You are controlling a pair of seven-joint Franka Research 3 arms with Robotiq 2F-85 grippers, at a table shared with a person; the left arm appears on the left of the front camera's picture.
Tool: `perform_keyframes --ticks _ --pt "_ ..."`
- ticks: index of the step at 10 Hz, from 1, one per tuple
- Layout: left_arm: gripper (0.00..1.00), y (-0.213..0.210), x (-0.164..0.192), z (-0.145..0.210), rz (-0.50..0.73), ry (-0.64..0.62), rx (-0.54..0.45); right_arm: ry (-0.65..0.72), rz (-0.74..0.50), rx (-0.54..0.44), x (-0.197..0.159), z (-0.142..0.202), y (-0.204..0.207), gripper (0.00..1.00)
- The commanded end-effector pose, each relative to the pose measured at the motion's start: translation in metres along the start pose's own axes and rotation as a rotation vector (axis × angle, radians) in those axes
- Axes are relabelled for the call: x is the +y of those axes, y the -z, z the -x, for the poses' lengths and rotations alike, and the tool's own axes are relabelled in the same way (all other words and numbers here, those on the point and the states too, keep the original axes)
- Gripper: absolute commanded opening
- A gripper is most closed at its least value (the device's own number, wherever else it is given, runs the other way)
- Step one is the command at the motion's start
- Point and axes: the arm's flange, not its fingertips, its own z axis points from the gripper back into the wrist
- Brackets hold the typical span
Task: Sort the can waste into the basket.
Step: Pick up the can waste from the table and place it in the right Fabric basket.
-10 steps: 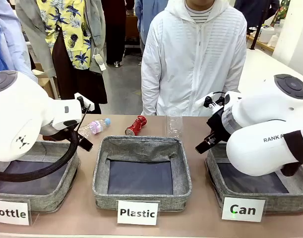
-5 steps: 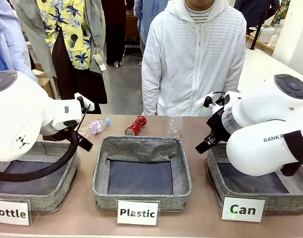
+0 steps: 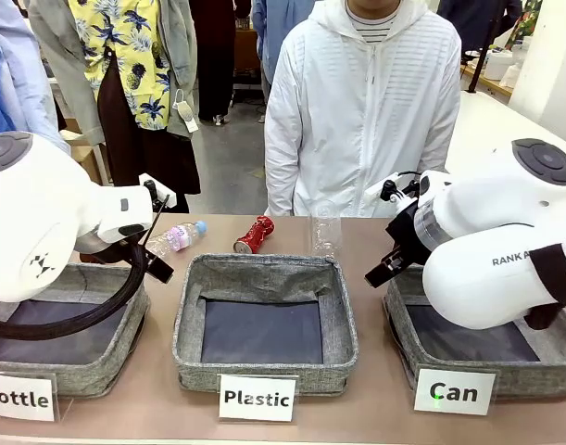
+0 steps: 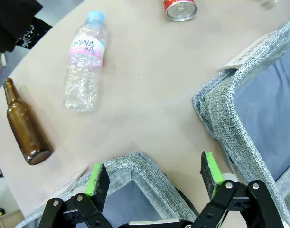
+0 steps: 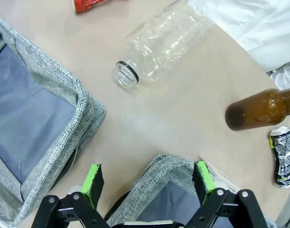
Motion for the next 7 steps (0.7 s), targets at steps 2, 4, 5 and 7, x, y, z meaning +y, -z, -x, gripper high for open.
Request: perform_keyframes --ticks 2,4,5,7 --pt "1.00 -0.075 -0.018 -0.002 0.038 -0.005 -0.061 0.055 -0.034 0.021 -0.009 -0.010 -0.059 1.00" --pt "1.00 -0.155 -0.032 0.008 0.137 -0.131 -0.069 0.190 -0.076 0.020 -0.008 -0.012 -0.125 1.00" --pt "1.00 -0.188 -0.028 0.030 0.220 -0.119 -0.119 0.209 -0.149 0.009 -0.017 -0.002 -0.156 1.00" --pt "1.00 -0.219 0.022 0.076 0.364 -0.096 -0.179 0.166 -0.325 -0.051 -0.063 0.037 -0.200 1.00"
